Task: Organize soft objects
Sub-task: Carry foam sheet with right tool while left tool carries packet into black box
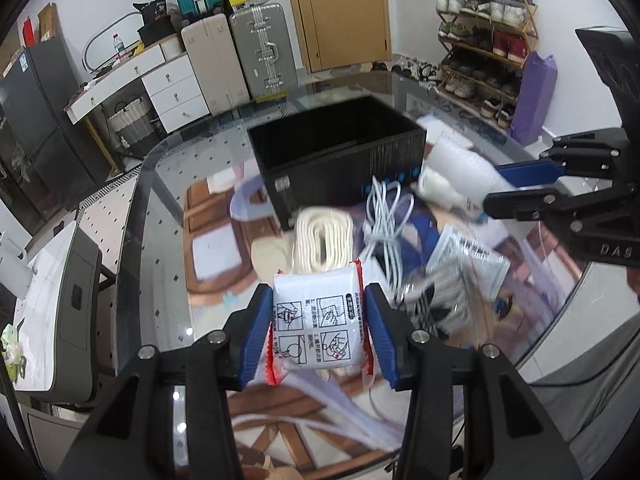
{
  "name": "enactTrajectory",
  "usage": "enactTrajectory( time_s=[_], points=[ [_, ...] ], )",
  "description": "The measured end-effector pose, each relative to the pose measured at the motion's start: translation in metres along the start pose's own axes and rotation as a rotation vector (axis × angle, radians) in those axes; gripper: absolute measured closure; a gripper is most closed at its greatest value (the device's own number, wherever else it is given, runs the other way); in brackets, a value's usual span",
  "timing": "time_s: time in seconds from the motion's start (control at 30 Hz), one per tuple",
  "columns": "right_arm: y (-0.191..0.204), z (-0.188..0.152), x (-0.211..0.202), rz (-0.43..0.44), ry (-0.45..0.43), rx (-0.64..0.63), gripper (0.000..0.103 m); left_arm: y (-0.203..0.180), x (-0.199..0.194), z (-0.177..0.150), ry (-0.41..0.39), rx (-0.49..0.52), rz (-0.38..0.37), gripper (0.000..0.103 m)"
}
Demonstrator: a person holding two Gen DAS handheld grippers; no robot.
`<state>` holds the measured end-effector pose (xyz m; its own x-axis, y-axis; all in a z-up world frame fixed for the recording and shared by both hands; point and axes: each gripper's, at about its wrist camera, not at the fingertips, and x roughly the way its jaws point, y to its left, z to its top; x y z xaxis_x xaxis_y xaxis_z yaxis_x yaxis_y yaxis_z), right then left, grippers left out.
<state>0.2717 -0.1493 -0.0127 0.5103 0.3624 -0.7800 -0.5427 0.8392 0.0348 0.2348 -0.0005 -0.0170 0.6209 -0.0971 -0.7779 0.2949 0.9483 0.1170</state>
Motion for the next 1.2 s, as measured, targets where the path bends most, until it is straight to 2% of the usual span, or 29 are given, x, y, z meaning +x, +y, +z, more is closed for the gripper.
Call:
enactTrajectory(
  time_s=[0.23, 0.4, 0.73, 0.83, 1.2],
  points=[
    [0.000, 0.030, 0.002, -0.028, -0.057, 0.018, 0.075, 0.006, 0.007, 0.038, -0.060, -0.029, -0.003, 0.056],
    [-0.013, 0.052, 0.013, -0.061, -0.076, 0.050, 0.075, 0.014, 0.025, 0.064, -0.079, -0.059, -0.012, 0.056],
    [-0.038, 0.078, 0.037, -0.051, -0.106, 0.131, 0.075, 0.019, 0.051, 0.103, -0.115, -0.111, -0.035, 0.056],
    [-0.048, 0.082, 0.046, -0.029, -0.114, 0.178, 0.075, 0.021, 0.063, 0.110, -0.108, -0.131, -0.024, 0.056],
    [-0.064, 0.087, 0.081, -0.050, -0.074, 0.197, 0.075, 0.021, 0.100, 0.111, -0.024, -0.165, -0.030, 0.056]
  ],
)
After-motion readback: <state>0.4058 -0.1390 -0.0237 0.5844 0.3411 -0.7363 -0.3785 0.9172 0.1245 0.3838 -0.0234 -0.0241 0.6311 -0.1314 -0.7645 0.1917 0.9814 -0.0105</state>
